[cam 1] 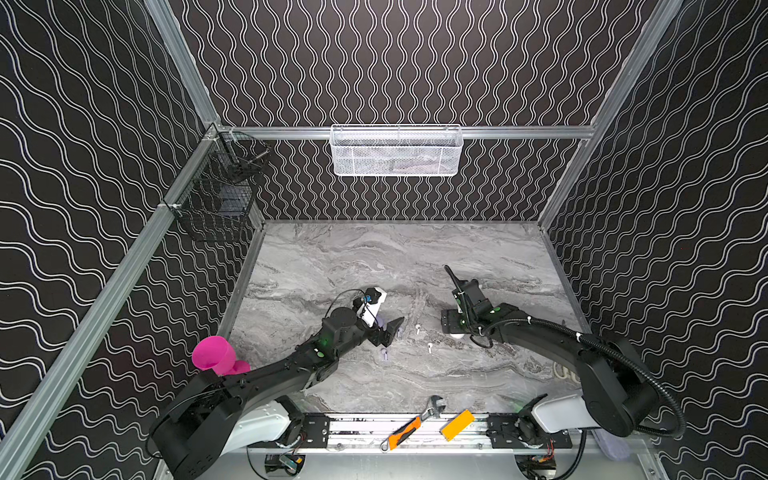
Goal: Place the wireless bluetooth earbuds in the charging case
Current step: 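Move both grippers forward and lower the right gripper over the white case, then close the right gripper on the round white charging case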
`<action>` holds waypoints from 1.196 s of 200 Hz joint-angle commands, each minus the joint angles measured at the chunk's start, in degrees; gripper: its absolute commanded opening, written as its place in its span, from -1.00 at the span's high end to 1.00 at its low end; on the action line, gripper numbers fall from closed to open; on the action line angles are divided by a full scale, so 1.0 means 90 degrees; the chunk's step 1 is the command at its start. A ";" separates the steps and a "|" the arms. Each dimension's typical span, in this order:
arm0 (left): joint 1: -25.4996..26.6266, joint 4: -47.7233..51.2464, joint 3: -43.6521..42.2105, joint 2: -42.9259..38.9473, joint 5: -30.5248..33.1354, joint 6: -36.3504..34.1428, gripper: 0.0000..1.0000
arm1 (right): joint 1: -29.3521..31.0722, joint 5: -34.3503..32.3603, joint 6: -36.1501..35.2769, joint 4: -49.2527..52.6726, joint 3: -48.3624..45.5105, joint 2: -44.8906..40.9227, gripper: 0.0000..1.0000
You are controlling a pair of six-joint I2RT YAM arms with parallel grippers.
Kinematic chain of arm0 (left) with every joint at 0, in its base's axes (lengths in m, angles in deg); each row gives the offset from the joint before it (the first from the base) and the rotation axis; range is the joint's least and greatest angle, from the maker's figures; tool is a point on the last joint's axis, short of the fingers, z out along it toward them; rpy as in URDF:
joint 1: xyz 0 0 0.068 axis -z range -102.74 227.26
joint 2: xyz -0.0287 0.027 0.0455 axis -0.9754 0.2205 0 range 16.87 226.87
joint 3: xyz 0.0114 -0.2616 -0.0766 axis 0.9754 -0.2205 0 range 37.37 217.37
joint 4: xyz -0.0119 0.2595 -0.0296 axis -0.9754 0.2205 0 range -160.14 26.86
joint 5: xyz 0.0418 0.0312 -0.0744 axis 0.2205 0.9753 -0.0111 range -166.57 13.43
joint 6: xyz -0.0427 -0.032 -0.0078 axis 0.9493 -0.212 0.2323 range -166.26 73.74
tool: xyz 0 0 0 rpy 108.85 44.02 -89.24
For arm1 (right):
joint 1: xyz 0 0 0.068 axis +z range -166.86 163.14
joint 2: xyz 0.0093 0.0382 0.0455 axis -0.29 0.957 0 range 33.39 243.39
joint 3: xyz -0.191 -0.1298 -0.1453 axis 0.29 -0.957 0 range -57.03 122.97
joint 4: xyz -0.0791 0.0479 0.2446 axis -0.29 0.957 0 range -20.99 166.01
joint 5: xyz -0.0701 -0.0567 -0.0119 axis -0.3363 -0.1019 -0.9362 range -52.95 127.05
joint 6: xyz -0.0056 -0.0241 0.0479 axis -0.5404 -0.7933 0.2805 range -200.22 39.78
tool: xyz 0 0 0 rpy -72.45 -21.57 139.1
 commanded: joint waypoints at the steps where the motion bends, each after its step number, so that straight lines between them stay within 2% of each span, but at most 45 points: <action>1: -0.0006 -0.0158 0.0085 0.0094 0.0035 0.0142 -0.85 | 0.0018 -0.0210 0.0186 0.0300 -0.0080 -0.0062 -0.70; 104: -0.0025 -0.0109 0.0158 0.0282 -0.0003 0.0226 -0.72 | 0.0038 -0.0217 0.0012 0.0521 0.0107 0.0315 -0.48; 239: -0.0035 0.0037 0.0196 0.0217 0.0075 0.0235 -0.73 | 0.0125 -0.0131 0.0007 0.0721 0.0312 0.0789 -0.20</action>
